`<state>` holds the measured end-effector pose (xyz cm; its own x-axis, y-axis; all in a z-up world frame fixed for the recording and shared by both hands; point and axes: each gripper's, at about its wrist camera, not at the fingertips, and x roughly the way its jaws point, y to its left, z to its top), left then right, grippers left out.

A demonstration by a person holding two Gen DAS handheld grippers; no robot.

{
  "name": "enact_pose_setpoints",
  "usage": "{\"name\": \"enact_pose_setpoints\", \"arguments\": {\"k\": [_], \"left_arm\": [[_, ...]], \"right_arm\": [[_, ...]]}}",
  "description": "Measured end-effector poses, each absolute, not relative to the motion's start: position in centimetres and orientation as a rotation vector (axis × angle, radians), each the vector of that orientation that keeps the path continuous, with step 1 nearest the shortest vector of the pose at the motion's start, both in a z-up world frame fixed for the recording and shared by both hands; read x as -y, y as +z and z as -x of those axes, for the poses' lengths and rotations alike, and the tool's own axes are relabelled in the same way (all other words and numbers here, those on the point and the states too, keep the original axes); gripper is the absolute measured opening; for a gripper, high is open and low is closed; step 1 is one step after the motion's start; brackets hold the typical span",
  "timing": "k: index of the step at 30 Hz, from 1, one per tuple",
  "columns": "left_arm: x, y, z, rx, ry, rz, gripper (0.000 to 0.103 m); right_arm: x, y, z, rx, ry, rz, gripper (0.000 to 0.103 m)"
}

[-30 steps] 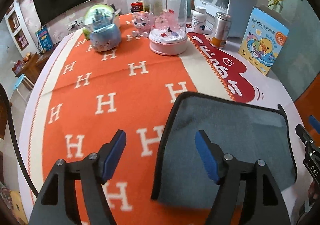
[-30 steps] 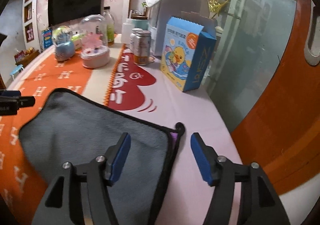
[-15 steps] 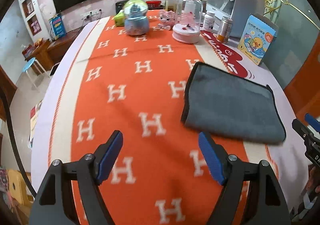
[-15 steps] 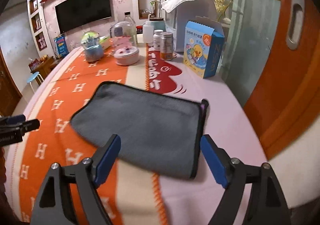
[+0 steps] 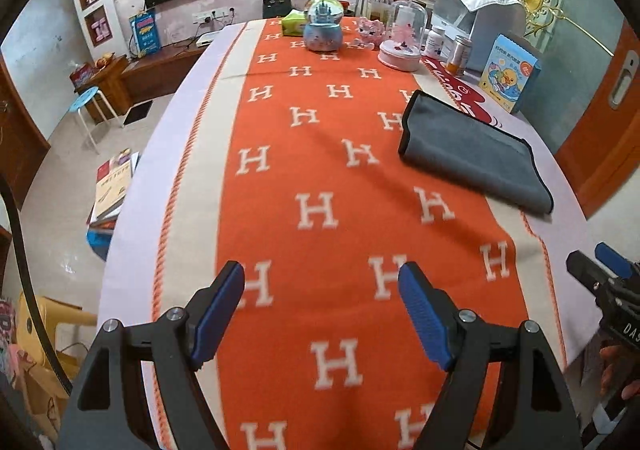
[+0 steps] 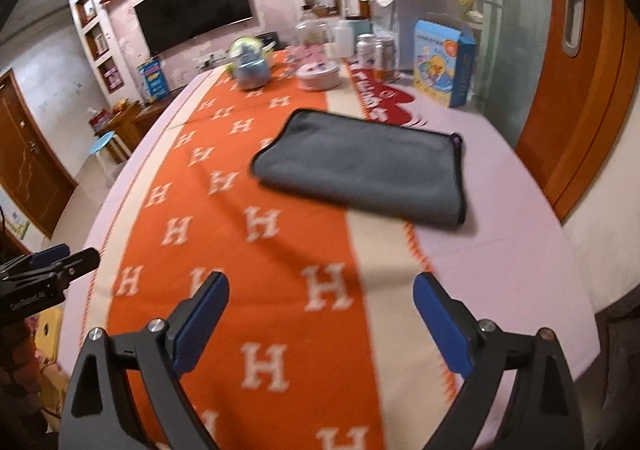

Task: Fold towel

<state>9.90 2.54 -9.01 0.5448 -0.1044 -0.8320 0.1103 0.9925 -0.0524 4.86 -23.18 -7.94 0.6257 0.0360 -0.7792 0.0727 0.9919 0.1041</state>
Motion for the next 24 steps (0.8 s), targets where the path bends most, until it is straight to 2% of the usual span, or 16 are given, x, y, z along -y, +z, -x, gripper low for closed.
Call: {"name": "enact_pose_setpoints", "arguments": {"k": [14, 19, 24], "left_arm": [[-5.8, -5.1, -2.7, -0.992, -0.085, -0.011, 0.082], [-6.0, -3.3, -1.5, -0.994, -0.097, 0.063, 0.084], [-4.6, -1.1, 0.0, -0.931, -0.079, 0.058, 0.09]], "right_arm": [[17.7, -3.9, 1.8, -0.992, 0.068, -0.135, 0.1], [17.3, -2.5, 2.8, -1.026, 0.089, -0.113, 0.102], [16.8, -0.7, 3.6, -1.021, 0.132, -0.08, 0.103]]}}
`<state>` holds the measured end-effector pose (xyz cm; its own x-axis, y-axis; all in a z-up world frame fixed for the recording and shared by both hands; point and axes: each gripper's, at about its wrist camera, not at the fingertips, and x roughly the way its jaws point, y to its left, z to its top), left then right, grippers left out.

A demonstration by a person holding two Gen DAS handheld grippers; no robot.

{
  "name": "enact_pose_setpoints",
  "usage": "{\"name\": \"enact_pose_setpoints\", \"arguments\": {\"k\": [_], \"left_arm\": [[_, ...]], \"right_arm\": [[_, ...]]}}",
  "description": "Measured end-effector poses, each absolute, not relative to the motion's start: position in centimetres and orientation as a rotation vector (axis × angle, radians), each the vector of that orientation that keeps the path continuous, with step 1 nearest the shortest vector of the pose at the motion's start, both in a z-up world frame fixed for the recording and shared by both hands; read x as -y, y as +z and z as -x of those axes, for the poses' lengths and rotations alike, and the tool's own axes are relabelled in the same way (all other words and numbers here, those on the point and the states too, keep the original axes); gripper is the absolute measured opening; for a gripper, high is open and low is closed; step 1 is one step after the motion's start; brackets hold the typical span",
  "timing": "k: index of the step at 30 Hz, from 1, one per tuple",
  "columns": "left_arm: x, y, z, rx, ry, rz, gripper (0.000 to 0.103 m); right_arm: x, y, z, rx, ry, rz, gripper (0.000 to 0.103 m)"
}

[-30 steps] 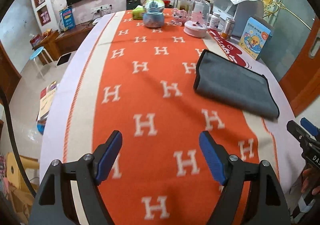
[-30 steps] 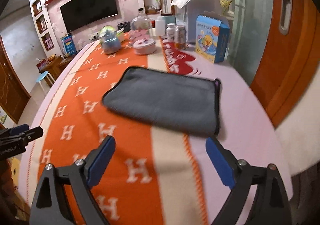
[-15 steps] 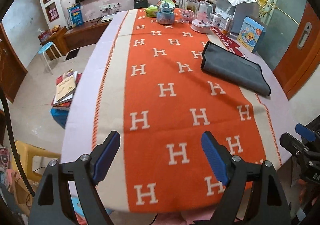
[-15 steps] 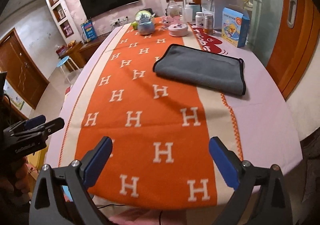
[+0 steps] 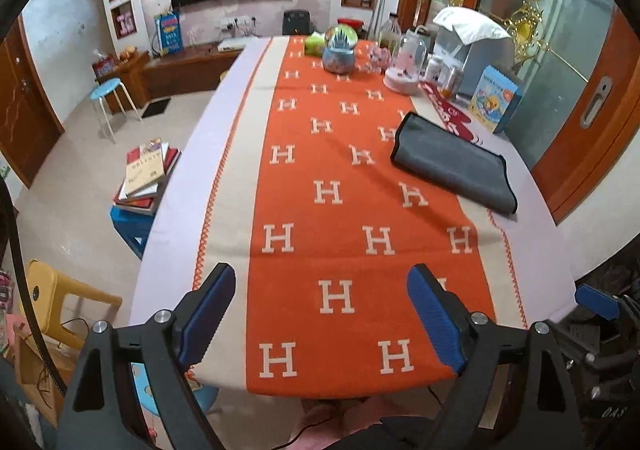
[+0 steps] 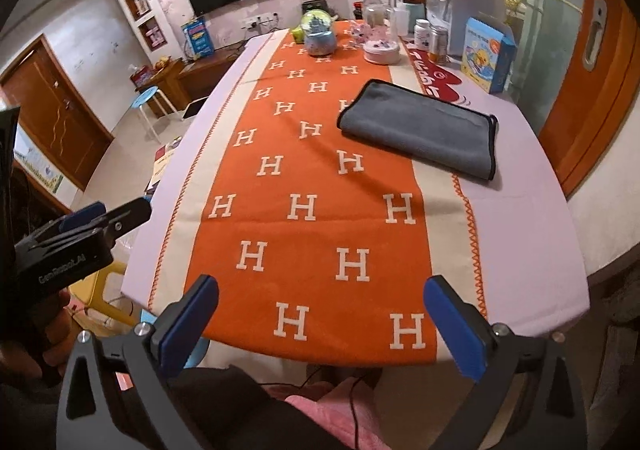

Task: Fold towel

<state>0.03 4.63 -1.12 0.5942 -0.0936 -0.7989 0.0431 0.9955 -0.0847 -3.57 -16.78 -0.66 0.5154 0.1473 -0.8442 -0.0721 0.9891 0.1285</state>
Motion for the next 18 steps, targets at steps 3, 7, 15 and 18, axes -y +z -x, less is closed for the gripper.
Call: {"name": "enact_pose_setpoints", "arguments": {"k": [3, 7, 15, 18], "left_arm": [[-3.4, -0.2, 0.7, -0.906, -0.071, 0.045, 0.094], [-2.1, 0.7, 1.6, -0.871, -0.048, 0.024, 0.102], [-1.6, 1.3, 2.1, -0.833, 0.014, 0.002, 0.102], [-1.7, 1.3, 2.2, -0.829, 0.031, -0.006, 0.102]], "right_arm": [[16.8, 0.3, 3.9, -0.996, 0.143, -0.076, 0.103], [16.9, 0.5, 3.9, -0.989, 0.131, -0.057, 0.103], [17.9, 0.3, 4.1, -0.966, 0.083, -0.085, 0.103], [18.1, 0.0, 4.1, -0.971, 0.078, -0.098, 0.103]]}}
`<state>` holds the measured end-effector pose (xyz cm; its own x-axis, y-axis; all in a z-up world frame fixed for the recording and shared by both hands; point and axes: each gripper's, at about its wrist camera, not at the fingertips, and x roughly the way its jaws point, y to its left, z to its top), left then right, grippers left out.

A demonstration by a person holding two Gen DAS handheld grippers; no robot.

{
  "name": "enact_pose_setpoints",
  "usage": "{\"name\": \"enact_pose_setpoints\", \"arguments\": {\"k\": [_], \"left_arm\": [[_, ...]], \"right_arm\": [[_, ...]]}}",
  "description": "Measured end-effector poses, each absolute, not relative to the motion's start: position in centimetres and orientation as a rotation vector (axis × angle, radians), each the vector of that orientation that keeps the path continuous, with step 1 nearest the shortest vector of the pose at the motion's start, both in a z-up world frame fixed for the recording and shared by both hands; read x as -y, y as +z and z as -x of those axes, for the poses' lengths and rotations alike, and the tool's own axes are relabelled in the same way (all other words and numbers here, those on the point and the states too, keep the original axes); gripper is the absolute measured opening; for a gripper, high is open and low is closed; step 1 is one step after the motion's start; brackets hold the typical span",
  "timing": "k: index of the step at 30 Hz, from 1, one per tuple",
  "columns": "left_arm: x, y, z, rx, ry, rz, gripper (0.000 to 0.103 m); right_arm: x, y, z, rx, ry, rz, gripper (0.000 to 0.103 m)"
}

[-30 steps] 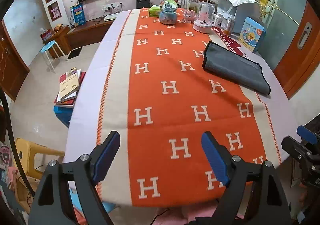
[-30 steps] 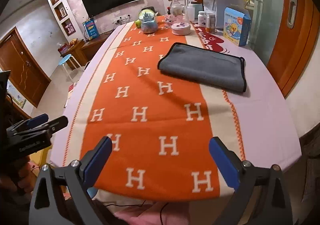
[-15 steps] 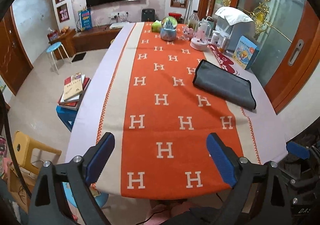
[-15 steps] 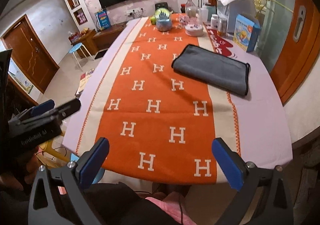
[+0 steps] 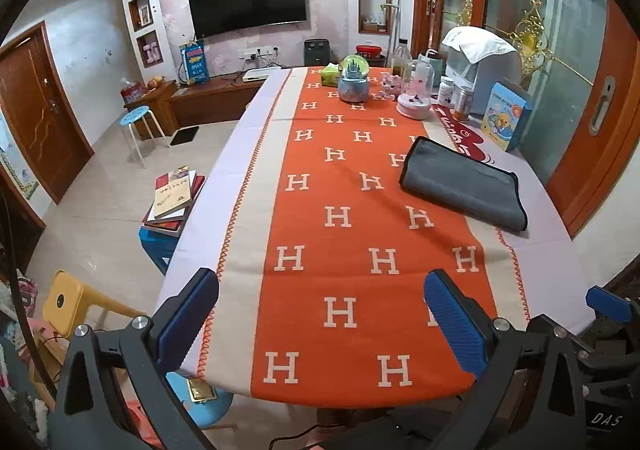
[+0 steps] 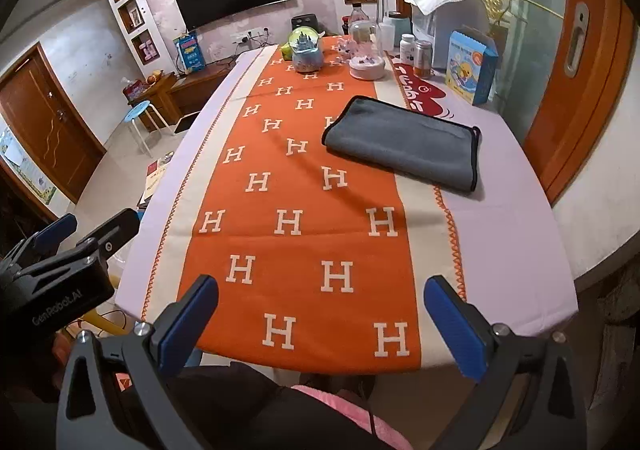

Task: Fold towel

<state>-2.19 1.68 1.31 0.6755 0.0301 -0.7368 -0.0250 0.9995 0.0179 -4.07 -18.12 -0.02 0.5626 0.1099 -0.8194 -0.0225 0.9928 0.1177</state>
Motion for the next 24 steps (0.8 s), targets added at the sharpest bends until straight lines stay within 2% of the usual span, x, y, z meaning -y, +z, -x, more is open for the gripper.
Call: {"name": "enact_pose_setpoints", "arguments": {"k": [24], "left_arm": [[-1.06, 1.31, 1.9, -0.817, 0.026, -0.024, 0.102]], "right_arm": [[18.28, -0.54, 3.63, -0.975, 0.08, -0.099, 0.103]]}}
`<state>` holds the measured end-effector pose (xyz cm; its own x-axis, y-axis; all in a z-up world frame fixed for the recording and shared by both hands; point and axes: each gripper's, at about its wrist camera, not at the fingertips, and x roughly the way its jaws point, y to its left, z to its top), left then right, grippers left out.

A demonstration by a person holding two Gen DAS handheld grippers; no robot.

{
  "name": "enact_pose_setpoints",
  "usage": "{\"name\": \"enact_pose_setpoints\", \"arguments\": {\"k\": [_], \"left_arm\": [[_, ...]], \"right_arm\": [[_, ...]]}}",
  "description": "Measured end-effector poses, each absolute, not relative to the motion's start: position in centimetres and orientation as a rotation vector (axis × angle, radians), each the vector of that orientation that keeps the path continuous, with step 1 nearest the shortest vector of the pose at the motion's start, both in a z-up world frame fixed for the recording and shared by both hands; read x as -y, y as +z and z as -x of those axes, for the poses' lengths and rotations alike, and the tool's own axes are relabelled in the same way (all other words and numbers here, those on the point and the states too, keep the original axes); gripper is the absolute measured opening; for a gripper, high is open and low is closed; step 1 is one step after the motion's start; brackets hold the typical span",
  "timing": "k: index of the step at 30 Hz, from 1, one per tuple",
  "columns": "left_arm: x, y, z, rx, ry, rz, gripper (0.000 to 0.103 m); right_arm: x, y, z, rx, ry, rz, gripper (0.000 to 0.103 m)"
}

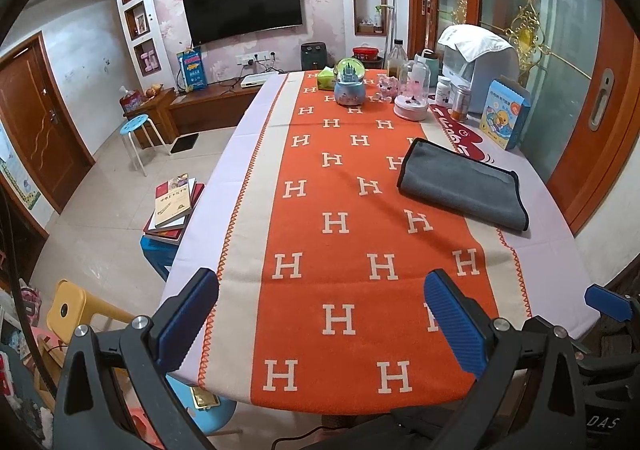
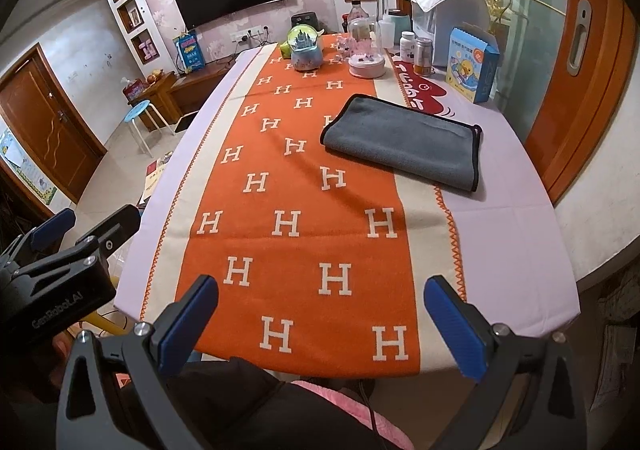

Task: Fold towel

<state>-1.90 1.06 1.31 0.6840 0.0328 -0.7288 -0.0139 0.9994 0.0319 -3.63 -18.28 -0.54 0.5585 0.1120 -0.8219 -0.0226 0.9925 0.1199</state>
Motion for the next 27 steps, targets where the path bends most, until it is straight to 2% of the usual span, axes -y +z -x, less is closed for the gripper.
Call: {"name": "enact_pose_setpoints", "arguments": {"k": [27], "left_arm": [[-1.03, 0.81, 1.43, -0.834, 0.016, -0.036, 0.102]], "right_arm": [[18.35, -0.96, 3.18, -0.988, 0.081, -0.101, 0.103]]}}
